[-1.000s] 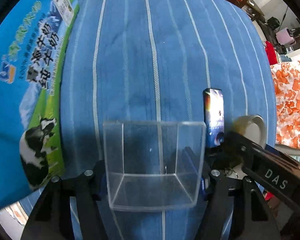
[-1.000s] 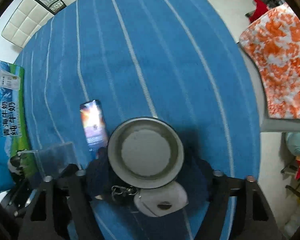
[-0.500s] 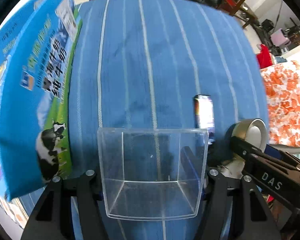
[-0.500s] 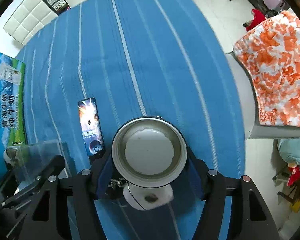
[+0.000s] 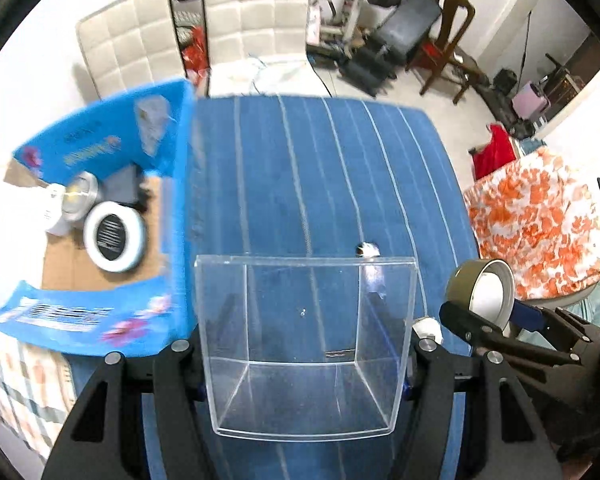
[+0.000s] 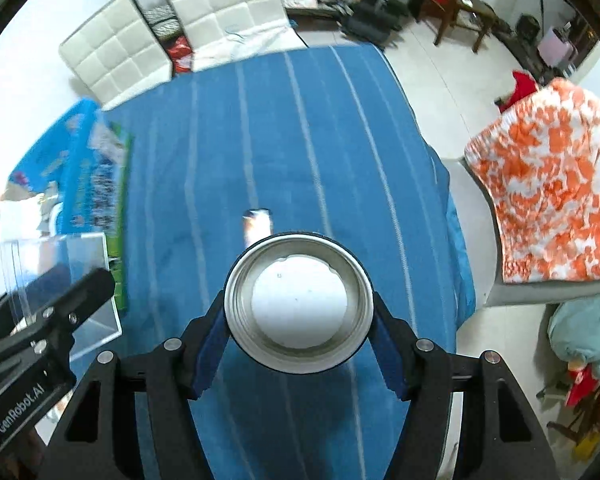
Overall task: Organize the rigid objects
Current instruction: 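Carry the clear box and silver lid over the blue box with both tools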
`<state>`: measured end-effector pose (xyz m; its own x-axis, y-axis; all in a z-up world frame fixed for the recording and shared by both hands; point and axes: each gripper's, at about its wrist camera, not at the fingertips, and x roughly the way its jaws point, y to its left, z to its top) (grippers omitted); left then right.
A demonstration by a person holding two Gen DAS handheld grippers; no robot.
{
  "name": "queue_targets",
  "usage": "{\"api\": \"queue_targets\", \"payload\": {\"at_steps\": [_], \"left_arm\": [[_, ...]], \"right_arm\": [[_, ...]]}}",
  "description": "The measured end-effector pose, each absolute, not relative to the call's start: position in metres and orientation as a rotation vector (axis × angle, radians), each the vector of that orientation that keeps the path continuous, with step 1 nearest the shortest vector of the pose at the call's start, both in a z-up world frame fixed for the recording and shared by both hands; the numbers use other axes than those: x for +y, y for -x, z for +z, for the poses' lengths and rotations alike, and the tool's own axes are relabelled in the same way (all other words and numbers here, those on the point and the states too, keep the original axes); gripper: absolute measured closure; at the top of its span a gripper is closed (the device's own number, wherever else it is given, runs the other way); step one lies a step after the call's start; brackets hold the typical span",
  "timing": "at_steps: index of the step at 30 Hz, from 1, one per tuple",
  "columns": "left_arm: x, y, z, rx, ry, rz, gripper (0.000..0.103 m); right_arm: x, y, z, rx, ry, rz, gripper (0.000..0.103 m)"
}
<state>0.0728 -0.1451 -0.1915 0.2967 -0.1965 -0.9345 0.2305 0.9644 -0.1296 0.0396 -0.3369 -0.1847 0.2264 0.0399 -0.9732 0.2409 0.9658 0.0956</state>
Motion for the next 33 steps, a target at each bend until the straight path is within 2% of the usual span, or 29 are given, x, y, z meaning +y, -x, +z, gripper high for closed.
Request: {"api": "queue_targets", "payload": {"at_steps": [11,18,24,33], "left_arm": [[-0.040,-0.058,-0.131,1.152,0.026,-0.195,0.042],[0.046,-0.069,-0.108,1.113,0.092,-0.134,0.042],[0.112,-0.096,-0.139,1.182,0.165,-0.064,0.042],[0.161,-0.145,-0.199,1.314,0.182,-0.104,0.042]], "right_arm": [[-0.220,-0.044,-0.112,1.209,-0.192,0.001,0.036],[-0.139,-0.063,-0.098,1.189,-0.165,0.090,0.036],[-0.070,-0.093,-0.124,1.211,-0.158,0.185,0.036],[-0.004,-0.148,-0.207,1.323,-0.187,0.254,0.036]]}}
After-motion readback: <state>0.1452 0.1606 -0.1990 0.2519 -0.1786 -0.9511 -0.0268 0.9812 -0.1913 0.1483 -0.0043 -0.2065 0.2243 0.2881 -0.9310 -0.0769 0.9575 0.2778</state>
